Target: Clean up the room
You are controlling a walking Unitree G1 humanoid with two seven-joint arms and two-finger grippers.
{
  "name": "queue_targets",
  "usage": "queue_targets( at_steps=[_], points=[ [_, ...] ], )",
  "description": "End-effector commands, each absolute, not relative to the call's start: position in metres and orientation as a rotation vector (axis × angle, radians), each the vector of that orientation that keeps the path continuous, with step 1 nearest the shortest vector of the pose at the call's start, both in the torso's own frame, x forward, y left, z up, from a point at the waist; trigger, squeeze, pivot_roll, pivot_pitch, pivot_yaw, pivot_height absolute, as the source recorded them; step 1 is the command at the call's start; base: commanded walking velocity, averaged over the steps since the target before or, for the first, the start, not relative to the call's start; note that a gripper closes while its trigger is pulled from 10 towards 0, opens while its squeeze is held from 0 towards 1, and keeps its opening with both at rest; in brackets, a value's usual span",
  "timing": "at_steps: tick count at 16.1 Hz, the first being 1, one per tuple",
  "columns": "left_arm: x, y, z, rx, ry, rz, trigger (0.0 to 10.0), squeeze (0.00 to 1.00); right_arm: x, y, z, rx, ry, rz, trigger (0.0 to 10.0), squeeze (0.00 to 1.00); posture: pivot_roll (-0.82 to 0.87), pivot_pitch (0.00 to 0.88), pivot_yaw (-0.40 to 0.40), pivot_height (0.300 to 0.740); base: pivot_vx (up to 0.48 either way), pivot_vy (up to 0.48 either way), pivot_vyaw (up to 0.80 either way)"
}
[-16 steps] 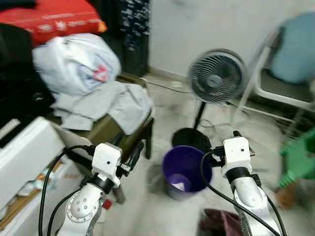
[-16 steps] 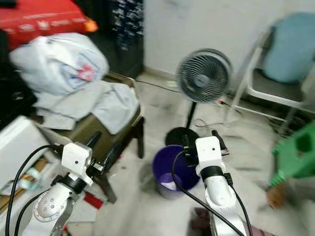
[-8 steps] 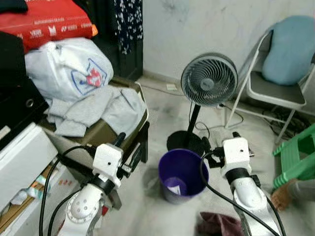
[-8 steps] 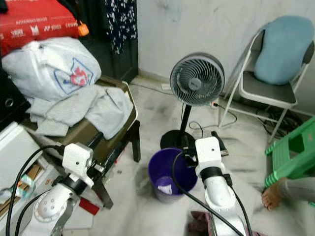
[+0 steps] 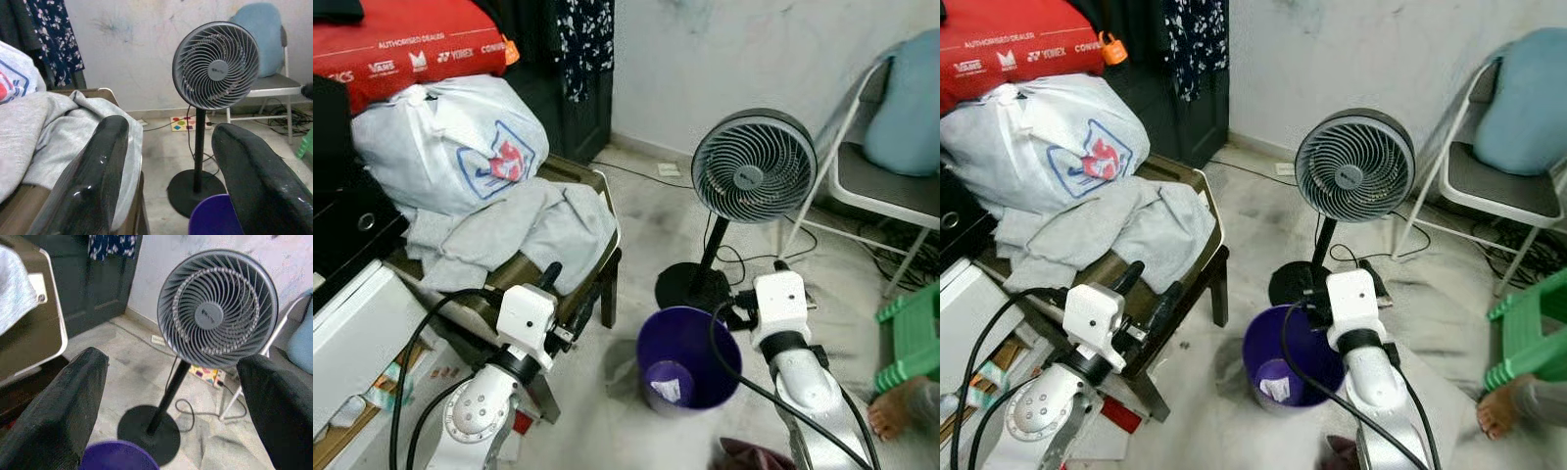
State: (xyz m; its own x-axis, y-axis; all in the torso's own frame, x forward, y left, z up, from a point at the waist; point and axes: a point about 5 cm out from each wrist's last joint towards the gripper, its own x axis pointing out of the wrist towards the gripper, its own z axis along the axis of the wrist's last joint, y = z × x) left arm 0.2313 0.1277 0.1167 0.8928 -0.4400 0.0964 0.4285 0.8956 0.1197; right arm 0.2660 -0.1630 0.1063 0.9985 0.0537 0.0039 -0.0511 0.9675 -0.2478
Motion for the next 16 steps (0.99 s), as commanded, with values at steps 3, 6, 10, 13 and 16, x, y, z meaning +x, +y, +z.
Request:
queue_targets(
  at_steps=[3,6,10,13,16],
  points=[
    [0.2323,0.1262,0.1168,0.088,-0.122,-0.461,10.0,0.0,0.2654,-0.1656,0.1007,-0.253,0.023,0.055,10.0,0.0,-0.09,0.081,-0.02,0.74,0.321,0.0,0.0],
    [0.2329,0.1252,0.1173,0.092,-0.134,-0.47,10.0,0.0,0.2673,-0.1662,0.0995,-0.252,0.031,0.054,10.0,0.0,-0.08,0.073,-0.022,0.74,0.48,0.0,0.0],
    [0.2344,0.1257,0.1167,0.086,-0.137,-0.462,10.0,0.0,0.2696,-0.1664,0.0984,-0.253,0.037,0.054,10.0,0.0,-0.09,0.066,-0.023,0.74,0.347,0.0,0.0],
    [0.2351,0.1251,0.116,0.086,-0.134,-0.464,10.0,0.0,0.27,-0.1668,0.0981,-0.253,0.035,0.056,10.0,0.0,-0.08,0.063,-0.024,0.74,0.085,0.0,0.0],
    [0.2349,0.1247,0.1154,0.084,-0.132,-0.464,10.0,0.0,0.2699,-0.1675,0.0977,-0.263,0.037,0.055,10.0,0.0,-0.08,0.058,-0.026,0.74,0.0,0.0,0.0]
  ],
)
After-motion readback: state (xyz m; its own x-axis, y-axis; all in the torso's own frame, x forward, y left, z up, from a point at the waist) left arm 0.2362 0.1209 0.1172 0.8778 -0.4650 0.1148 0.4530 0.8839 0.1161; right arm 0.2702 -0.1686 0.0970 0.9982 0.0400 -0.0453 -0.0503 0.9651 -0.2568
